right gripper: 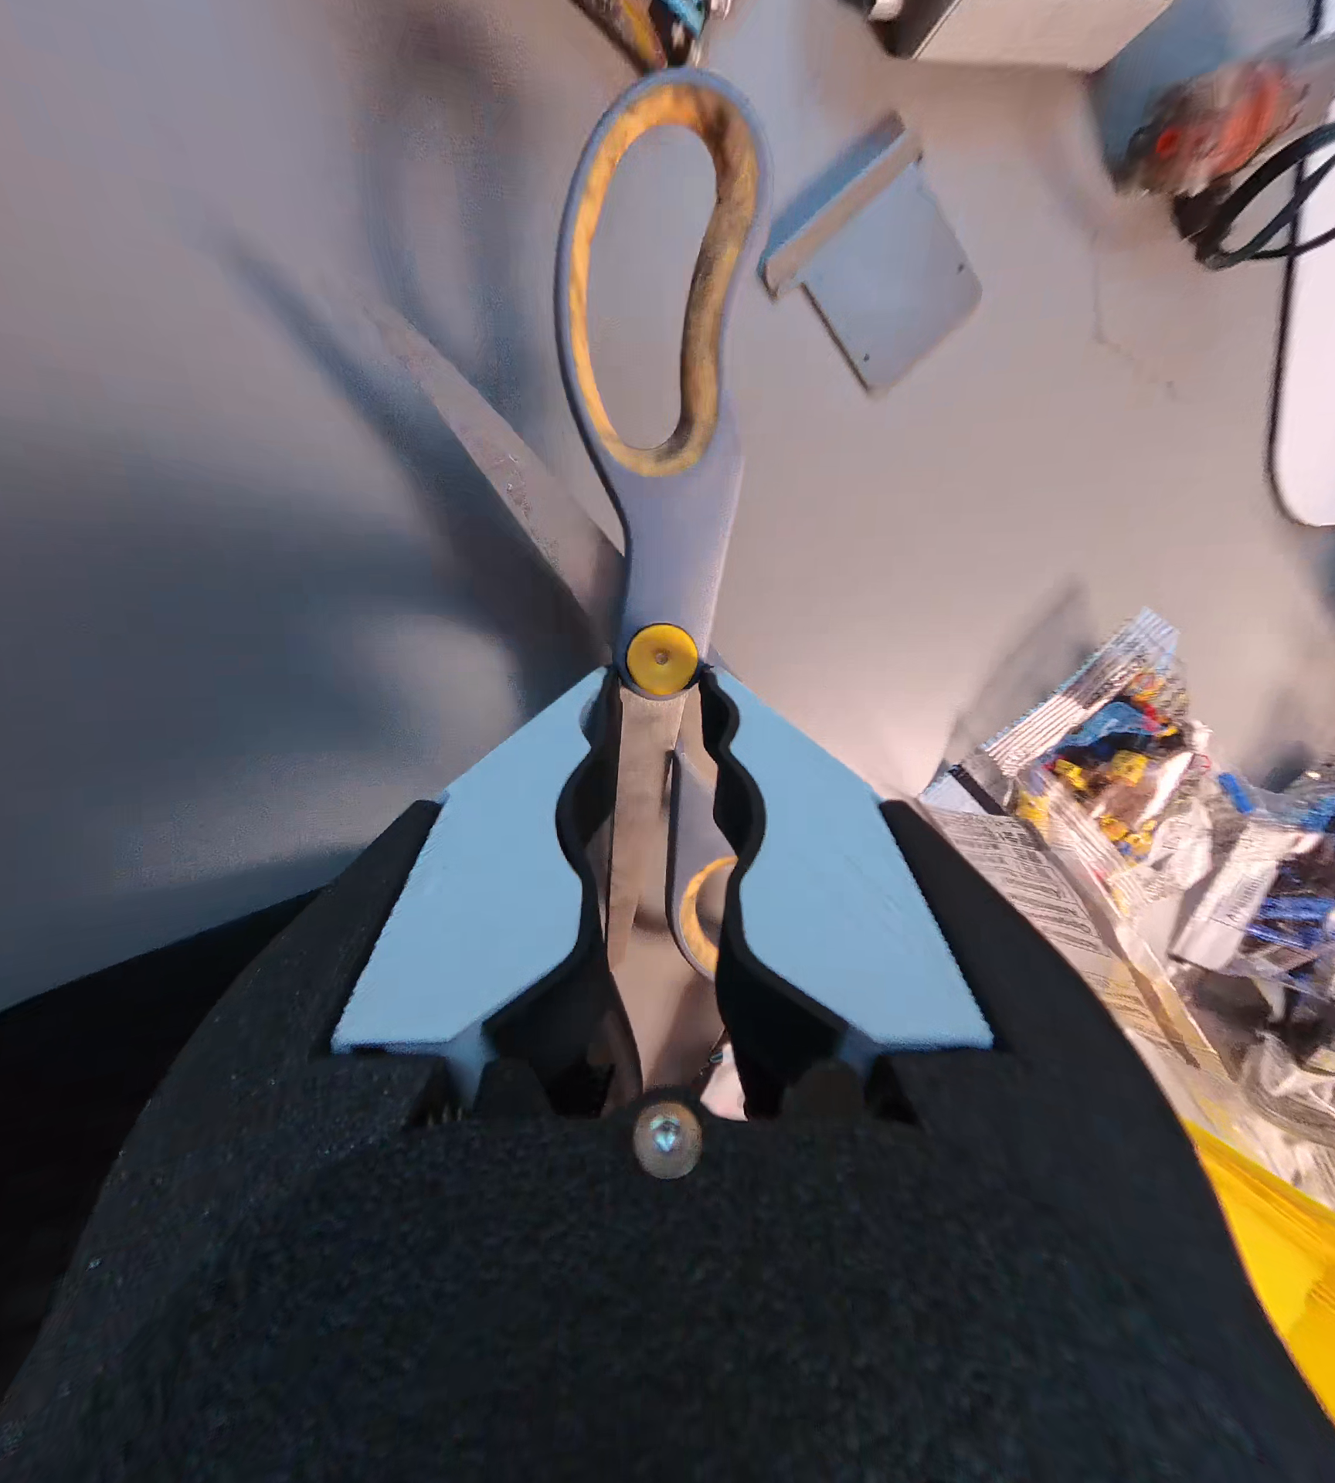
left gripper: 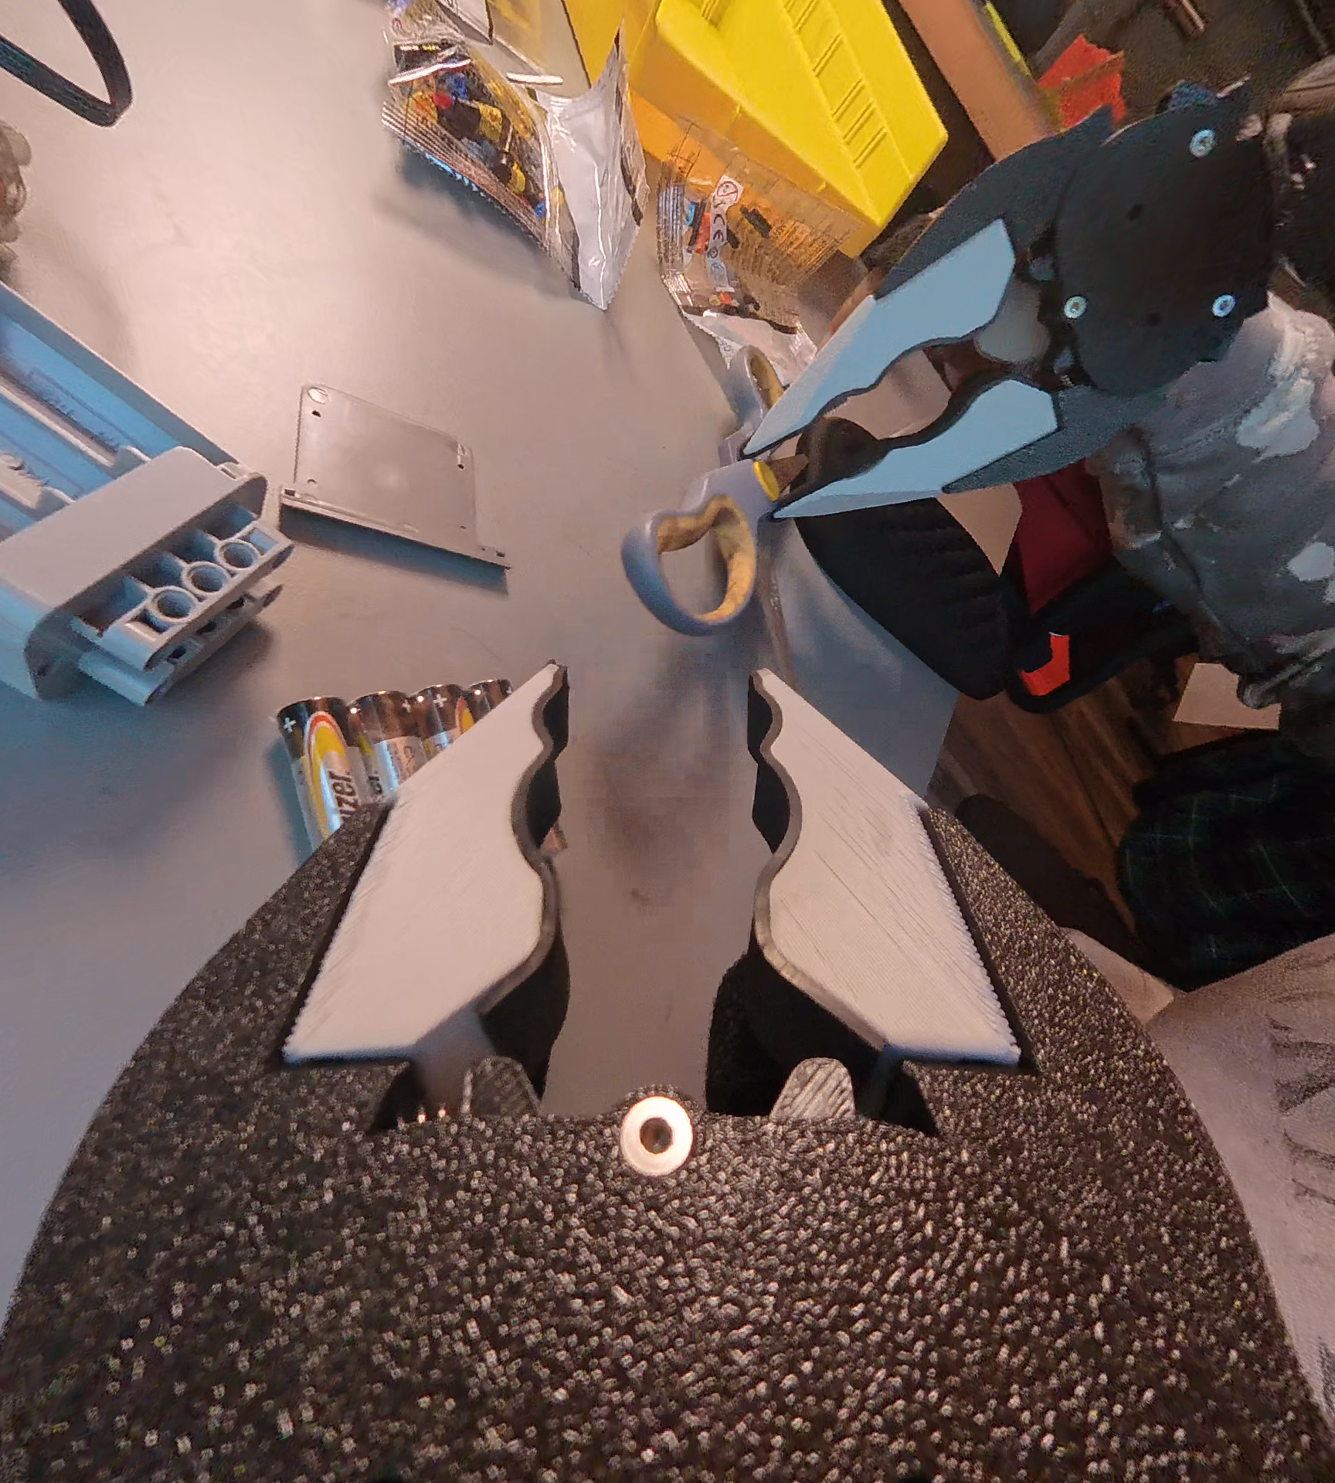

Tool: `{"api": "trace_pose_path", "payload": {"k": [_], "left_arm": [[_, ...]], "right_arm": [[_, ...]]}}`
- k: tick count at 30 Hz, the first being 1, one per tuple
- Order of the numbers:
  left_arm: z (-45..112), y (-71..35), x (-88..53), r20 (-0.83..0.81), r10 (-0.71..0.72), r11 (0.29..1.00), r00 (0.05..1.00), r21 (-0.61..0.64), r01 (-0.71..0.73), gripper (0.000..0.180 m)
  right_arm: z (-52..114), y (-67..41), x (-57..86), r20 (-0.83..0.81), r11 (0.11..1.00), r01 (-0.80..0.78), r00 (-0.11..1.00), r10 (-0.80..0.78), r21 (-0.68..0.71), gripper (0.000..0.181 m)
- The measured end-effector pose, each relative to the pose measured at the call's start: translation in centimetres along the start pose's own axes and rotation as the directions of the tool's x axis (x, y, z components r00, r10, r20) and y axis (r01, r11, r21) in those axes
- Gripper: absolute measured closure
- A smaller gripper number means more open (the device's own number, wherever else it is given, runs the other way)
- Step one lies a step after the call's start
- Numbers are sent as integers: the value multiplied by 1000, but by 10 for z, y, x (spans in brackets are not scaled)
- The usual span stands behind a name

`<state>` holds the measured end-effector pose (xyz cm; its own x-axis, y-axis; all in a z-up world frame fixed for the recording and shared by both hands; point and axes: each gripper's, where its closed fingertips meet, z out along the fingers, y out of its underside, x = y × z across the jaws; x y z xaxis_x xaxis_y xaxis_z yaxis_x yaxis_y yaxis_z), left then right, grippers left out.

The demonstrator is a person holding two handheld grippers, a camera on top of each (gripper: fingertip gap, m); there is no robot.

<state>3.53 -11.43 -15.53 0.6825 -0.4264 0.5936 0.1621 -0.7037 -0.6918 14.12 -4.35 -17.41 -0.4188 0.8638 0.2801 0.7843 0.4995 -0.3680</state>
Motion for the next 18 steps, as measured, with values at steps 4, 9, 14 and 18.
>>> {"api": "trace_pose_path", "payload": {"k": [4,9,14,18], "left_arm": [[3,-10,22,-131,-48,995,990,78,59,129],[-12,-34,48,-312,-60,971,948,203,128,171],[-35,-51,62,-319,74,961,945,274,17,180],[-56,-66,66,-329,180,953,927,292,-81,180]], "right_arm": [[-26,-31,2,-144,997,47,989,-38,61,162],[-36,-62,0,-301,987,159,943,-143,27,162],[-57,-80,17,-445,985,88,895,-12,149,157],[-100,-79,33,-300,832,-165,882,365,529,126]]}}
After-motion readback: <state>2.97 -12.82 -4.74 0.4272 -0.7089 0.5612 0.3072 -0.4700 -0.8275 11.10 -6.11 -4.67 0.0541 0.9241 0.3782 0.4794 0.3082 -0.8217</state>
